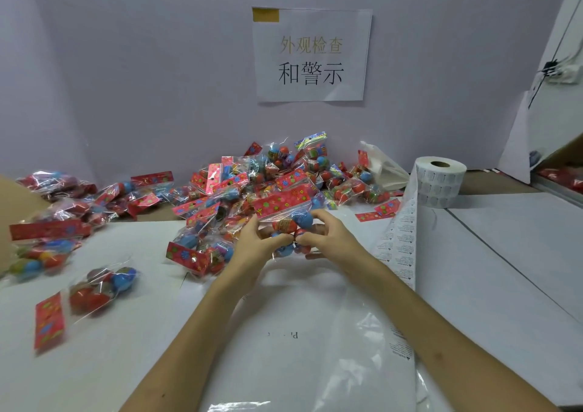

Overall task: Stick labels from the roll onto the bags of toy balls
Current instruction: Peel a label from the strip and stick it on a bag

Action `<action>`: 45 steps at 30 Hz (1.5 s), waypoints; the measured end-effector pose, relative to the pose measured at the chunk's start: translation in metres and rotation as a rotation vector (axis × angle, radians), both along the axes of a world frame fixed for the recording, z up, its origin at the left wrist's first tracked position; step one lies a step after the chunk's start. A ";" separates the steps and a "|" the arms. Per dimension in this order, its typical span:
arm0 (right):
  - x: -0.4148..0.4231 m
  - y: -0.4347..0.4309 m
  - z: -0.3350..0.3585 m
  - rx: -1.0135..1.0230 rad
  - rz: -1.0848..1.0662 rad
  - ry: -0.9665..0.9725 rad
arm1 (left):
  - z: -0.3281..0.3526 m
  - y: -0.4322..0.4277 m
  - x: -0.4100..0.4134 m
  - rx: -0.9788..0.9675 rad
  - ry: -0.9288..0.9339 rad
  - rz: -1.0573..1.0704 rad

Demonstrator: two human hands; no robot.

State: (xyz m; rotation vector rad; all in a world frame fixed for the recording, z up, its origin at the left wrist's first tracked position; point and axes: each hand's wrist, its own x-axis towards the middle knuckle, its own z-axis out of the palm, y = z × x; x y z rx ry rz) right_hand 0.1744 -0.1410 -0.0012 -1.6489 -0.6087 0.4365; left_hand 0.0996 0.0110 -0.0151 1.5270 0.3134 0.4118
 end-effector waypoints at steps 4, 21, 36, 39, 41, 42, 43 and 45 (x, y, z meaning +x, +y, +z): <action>0.002 0.001 -0.002 0.011 -0.075 0.004 | -0.001 -0.007 -0.001 0.008 -0.021 -0.042; 0.004 -0.004 -0.001 0.055 -0.015 -0.001 | 0.004 -0.001 -0.003 0.077 0.053 -0.003; 0.013 -0.007 -0.001 0.098 -0.161 0.000 | 0.002 -0.008 -0.004 0.086 0.048 -0.090; 0.015 -0.007 -0.005 0.058 -0.252 -0.059 | 0.002 -0.009 -0.003 0.100 0.038 -0.064; 0.018 -0.006 -0.007 0.050 -0.349 -0.076 | -0.001 -0.008 -0.003 0.296 -0.043 0.072; 0.020 -0.006 -0.007 0.053 -0.402 -0.073 | -0.001 -0.008 -0.004 0.423 -0.107 0.158; 0.022 -0.007 -0.008 0.058 -0.446 -0.062 | -0.001 -0.007 -0.004 0.514 -0.172 0.226; 0.025 -0.009 -0.007 0.094 -0.489 -0.022 | -0.001 -0.006 -0.004 0.560 -0.244 0.240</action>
